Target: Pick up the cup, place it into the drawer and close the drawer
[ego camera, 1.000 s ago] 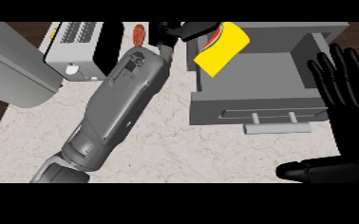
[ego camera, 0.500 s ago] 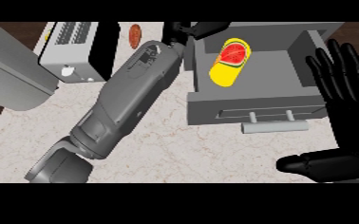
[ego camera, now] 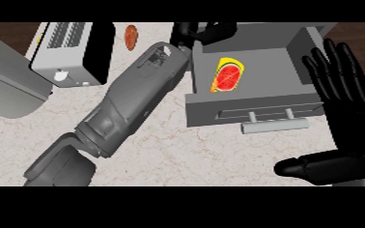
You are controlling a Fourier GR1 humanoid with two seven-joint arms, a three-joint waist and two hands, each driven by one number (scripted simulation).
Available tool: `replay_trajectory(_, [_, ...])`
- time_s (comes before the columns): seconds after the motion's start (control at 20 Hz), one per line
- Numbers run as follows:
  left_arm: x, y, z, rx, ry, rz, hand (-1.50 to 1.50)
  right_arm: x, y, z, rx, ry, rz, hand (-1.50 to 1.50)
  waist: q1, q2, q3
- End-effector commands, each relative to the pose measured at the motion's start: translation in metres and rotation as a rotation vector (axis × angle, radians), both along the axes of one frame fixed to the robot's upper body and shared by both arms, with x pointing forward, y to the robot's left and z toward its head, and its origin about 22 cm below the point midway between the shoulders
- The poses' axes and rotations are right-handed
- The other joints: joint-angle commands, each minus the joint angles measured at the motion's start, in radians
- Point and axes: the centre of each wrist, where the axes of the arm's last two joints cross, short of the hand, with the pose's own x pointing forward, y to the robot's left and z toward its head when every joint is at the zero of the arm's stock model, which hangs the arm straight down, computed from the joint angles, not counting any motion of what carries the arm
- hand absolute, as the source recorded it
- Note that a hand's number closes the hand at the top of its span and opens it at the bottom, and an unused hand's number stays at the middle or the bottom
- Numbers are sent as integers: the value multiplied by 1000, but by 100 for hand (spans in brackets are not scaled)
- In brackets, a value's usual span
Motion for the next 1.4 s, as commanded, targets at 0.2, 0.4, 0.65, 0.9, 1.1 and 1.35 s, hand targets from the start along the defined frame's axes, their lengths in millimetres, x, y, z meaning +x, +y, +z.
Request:
replay_trajectory(0.2, [0,-6,-4,170,-5,49,-150,9,0,-3,-4,-15,30,-150,-27,8,1])
replay_trajectory(0.4, [-7,-7,-15,152,19,51,-150,1,-5,-3,26,-18,32,-150,-34,5,1])
replay_trajectory(0.65, [-14,-16,-8,32,-12,2,-150,8,-11,-4,52,-28,65,-150,-32,6,1])
replay_trajectory(0.9, [-10,-21,17,-108,-62,-70,-150,3,-10,-2,96,7,81,-150,17,-5,-1])
replay_trajectory(1.1, [-7,-19,27,-204,-52,-94,-150,-6,-14,0,83,-5,94,-150,46,-13,-1])
replay_trajectory(1.35, [-7,11,18,-252,-12,-55,-150,-12,-26,5,-6,-11,105,150,88,-25,-1])
